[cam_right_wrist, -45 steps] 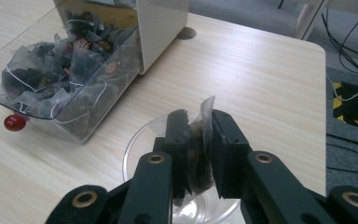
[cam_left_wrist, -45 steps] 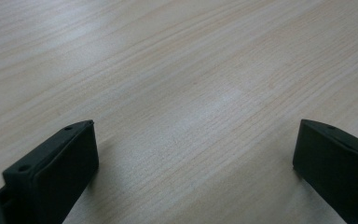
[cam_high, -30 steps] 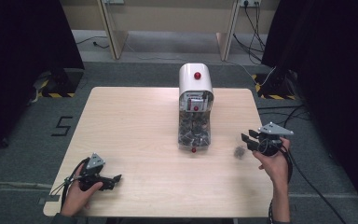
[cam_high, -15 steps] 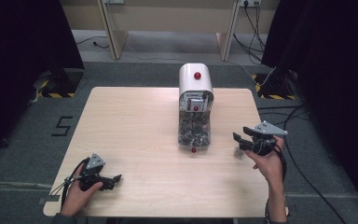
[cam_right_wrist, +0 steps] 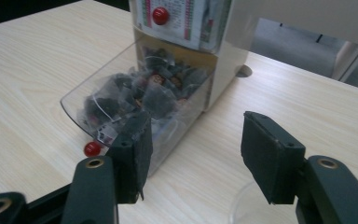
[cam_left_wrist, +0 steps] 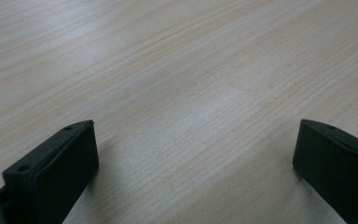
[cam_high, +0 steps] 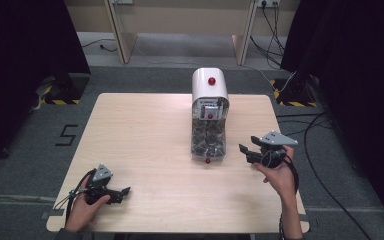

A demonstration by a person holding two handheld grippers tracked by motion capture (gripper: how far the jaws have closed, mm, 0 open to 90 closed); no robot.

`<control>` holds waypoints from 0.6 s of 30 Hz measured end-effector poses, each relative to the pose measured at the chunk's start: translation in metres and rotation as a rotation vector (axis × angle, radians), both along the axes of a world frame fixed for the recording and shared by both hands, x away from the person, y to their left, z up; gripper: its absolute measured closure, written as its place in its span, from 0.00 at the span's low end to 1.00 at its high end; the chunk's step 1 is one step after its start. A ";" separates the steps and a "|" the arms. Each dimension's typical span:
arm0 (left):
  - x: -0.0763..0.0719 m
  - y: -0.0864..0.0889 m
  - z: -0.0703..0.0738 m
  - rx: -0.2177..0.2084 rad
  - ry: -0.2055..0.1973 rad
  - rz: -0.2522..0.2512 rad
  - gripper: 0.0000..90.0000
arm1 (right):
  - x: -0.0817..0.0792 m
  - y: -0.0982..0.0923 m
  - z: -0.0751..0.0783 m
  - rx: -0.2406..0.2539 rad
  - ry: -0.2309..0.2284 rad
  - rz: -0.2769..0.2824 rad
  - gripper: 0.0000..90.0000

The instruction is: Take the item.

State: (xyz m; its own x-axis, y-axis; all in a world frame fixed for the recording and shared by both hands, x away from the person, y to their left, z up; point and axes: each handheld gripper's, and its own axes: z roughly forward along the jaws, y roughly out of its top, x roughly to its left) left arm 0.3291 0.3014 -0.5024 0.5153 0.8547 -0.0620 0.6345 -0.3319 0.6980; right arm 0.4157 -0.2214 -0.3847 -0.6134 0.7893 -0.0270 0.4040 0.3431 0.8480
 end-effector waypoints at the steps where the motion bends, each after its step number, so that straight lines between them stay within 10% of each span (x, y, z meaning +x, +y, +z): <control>1: 0.000 0.000 0.000 0.000 0.000 0.000 0.00 | 0.000 0.002 0.000 0.006 -0.003 0.005 0.48; 18: 0.000 0.000 0.000 0.000 0.000 0.000 0.00 | -0.003 0.026 -0.013 -0.009 0.035 0.069 0.45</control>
State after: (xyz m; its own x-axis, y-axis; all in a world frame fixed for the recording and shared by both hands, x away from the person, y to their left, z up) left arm 0.3291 0.3015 -0.5024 0.5155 0.8546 -0.0616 0.6344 -0.3323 0.6980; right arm 0.4127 -0.1950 -0.3979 -0.6667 0.7452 -0.0119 0.4086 0.3789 0.8304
